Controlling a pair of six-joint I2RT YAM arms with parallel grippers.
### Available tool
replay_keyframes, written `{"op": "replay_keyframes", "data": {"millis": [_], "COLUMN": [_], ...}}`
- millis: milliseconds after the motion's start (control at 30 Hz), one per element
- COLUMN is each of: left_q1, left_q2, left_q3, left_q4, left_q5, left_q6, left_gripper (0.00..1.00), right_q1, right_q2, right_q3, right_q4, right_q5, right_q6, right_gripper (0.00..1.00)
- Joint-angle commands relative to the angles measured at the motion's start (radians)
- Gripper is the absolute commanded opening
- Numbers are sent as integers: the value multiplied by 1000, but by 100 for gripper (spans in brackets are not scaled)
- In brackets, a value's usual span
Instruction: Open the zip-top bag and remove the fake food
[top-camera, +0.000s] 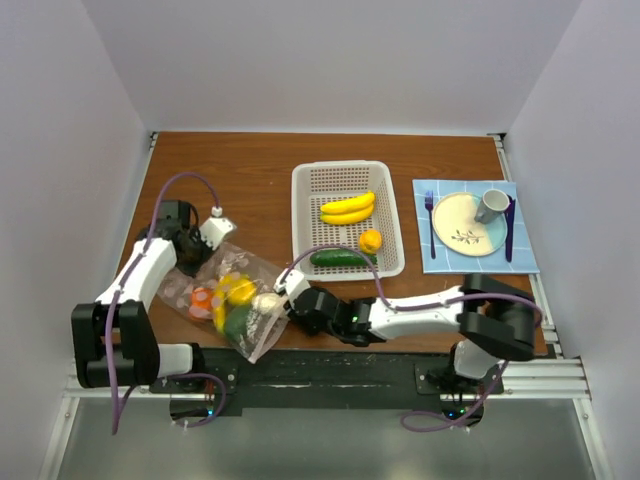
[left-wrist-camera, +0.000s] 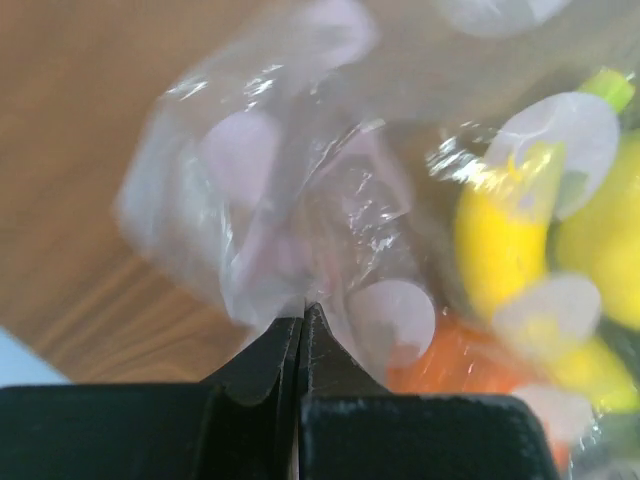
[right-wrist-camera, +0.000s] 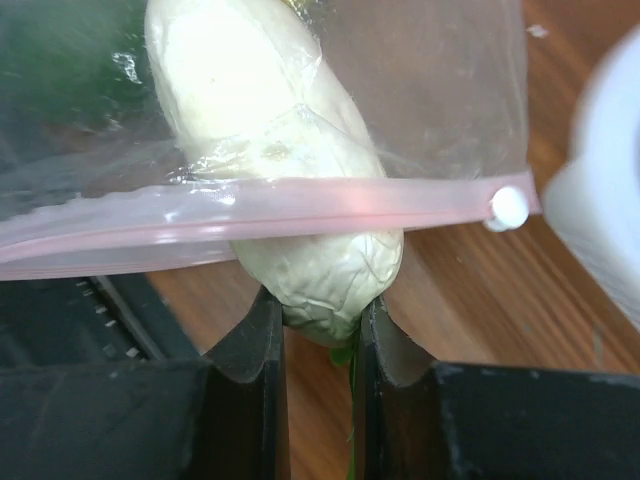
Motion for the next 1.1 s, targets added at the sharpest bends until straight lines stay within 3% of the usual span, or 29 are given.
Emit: {"op": "replay_keyframes", "data": {"millis": [0, 200, 367, 567, 767, 867, 900, 1067], "left_q1": [-2, 1, 5, 13, 25, 24, 25, 24], "left_q2": [-63, -86, -98, -138, -146, -140, -138, -153], "left_q3": [195, 290, 207, 111, 172, 224, 230, 206], "left_q4": [-162, -197, -155, -75, -120, -169, -181, -189], "left_q5": [112, 60, -41, -180, -173, -129, -122, -112], "left_q6": [-52, -17, 23, 98, 109, 92, 89, 65], "left_gripper": [0, 0, 0, 0, 0, 0, 0, 0], "right_q1": [0, -2, -3, -3, -67, -227, -297, -382], "right_q2": [-223, -325, -333, -395, -393, -333, -272, -51], "right_q3": [9, 63, 98, 196, 380, 411, 420, 507], "right_q4": [-92, -408, -655, -891, -908, -818, -769, -680], "right_q5": [32, 42, 9, 134, 293, 237, 220, 224], "right_q6": [36, 125, 167, 196, 123, 61, 55, 6], "right_gripper": [0, 0, 0, 0, 0, 0, 0, 3]}}
